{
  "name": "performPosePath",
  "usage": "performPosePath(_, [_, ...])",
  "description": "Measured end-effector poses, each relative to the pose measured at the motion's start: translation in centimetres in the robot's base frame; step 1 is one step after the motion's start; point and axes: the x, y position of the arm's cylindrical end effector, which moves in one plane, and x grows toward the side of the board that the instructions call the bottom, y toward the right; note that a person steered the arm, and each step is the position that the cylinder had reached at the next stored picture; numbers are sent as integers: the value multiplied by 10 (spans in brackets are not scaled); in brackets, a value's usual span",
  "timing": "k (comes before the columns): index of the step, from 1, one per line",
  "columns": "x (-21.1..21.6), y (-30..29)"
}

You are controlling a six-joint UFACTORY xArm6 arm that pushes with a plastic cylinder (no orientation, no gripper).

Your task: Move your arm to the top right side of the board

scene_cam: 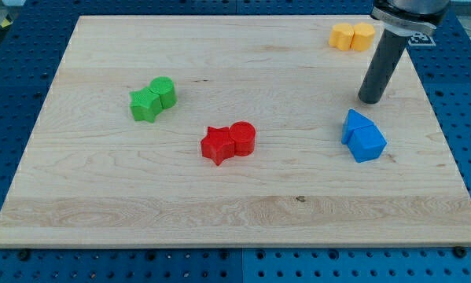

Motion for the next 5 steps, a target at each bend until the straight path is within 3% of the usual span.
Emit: performPosePath(5, [-8,-1])
